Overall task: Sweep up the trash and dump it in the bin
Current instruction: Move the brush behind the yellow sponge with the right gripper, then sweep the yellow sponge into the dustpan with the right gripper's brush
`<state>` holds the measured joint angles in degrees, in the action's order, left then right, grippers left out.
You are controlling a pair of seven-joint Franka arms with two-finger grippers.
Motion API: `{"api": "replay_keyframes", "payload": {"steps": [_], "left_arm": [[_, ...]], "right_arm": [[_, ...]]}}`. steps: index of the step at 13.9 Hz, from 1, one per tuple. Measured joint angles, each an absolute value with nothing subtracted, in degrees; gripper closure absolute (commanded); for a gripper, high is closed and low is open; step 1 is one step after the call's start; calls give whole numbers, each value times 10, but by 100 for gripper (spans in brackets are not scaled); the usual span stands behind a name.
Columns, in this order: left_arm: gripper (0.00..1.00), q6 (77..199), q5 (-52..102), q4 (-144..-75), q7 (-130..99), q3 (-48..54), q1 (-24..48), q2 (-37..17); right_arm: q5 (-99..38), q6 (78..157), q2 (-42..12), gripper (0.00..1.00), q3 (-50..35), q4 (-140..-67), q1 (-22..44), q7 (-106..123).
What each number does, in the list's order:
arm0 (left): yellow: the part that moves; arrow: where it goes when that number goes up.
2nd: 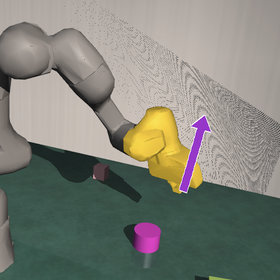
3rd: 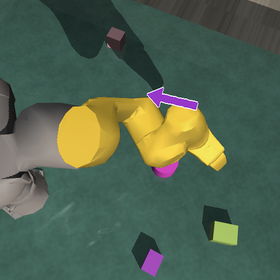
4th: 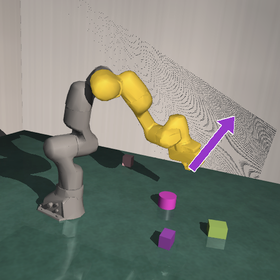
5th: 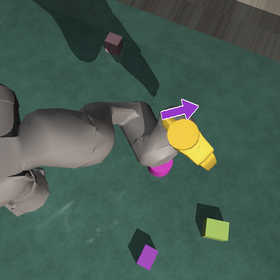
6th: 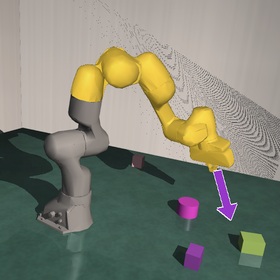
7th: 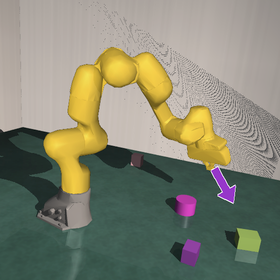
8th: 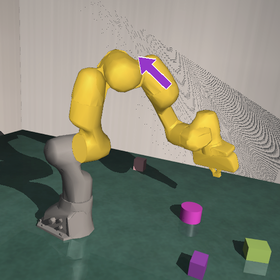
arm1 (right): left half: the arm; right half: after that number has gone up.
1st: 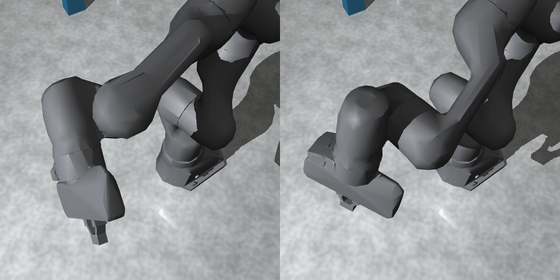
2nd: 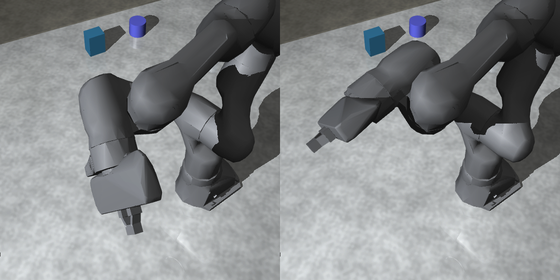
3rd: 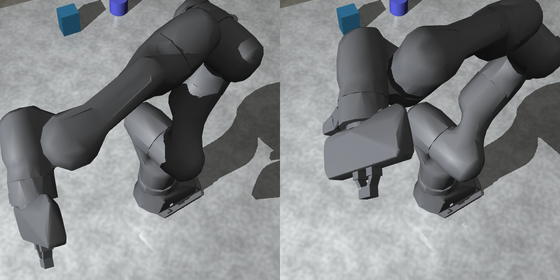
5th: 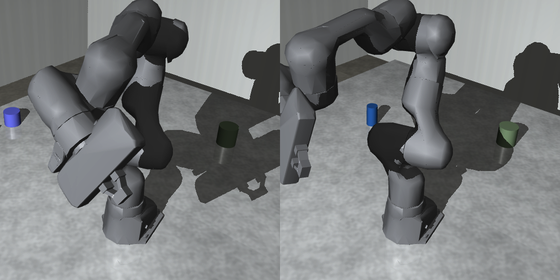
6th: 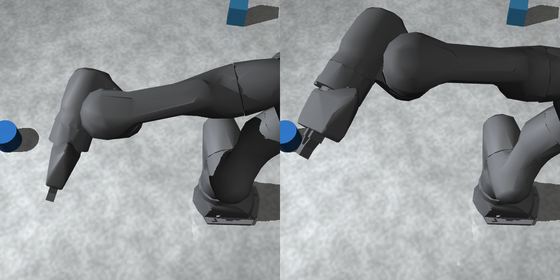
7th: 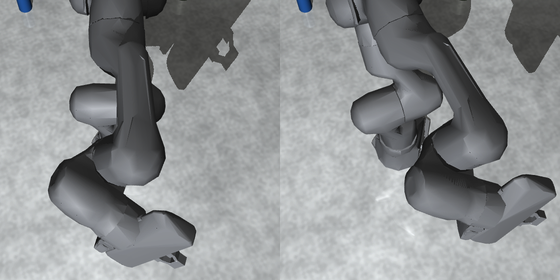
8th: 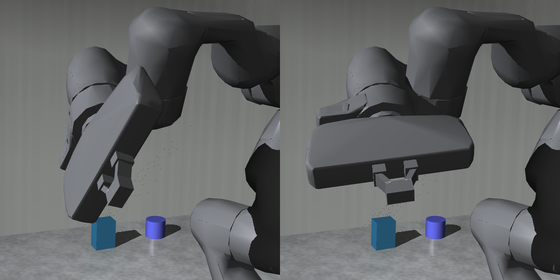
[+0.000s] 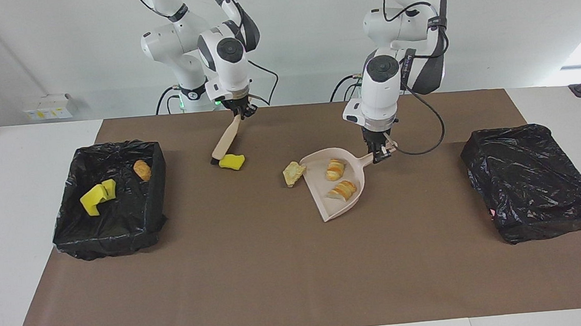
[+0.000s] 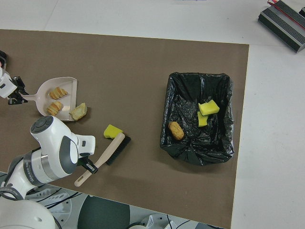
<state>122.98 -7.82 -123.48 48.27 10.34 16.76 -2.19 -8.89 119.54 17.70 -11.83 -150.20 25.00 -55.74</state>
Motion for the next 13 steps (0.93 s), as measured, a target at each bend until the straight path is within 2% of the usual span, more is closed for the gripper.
{"api": "replay_keyframes", "payload": {"steps": [7, 9, 13], "left_arm": [[100, 1230, -78, -1235, 483, 103, 168, -22], [100, 1230, -78, -1235, 483, 103, 168, -22], [100, 1229, -78, -1235, 483, 103, 168, -22]], "right_arm": [[-89, 1202, -7, 100, -120, -1312, 278, -428], [-92, 1202, -35, 100, -121, -1271, 285, -376], [-212, 1204, -77, 100, -122, -1187, 292, -276]]}}
